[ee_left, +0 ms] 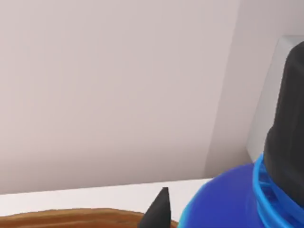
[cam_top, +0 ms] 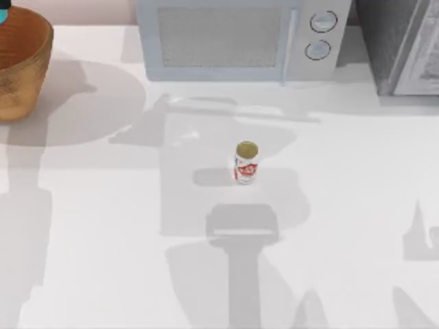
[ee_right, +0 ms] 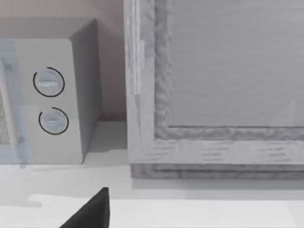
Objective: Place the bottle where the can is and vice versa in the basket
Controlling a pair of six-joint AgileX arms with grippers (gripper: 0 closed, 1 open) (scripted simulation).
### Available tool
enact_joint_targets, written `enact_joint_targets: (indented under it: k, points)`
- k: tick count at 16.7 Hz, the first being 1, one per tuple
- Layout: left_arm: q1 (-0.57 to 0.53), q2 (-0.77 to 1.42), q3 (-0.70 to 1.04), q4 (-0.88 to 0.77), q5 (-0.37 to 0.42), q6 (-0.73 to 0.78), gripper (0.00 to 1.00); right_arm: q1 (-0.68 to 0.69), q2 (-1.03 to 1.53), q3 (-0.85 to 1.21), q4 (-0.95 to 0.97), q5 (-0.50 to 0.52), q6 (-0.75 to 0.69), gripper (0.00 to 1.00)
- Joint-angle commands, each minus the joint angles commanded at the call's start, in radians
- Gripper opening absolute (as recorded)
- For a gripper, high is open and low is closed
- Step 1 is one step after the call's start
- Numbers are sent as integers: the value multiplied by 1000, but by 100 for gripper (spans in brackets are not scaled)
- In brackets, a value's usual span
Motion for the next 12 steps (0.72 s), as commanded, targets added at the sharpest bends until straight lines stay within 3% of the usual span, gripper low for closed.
enact_joint_targets:
  k: [6, 12]
  points:
    - [163, 13, 171, -213, 16, 47, 0, 0, 0, 0, 0, 0, 0, 100]
    - [174, 12, 180, -224, 15, 53, 0, 0, 0, 0, 0, 0, 0, 100]
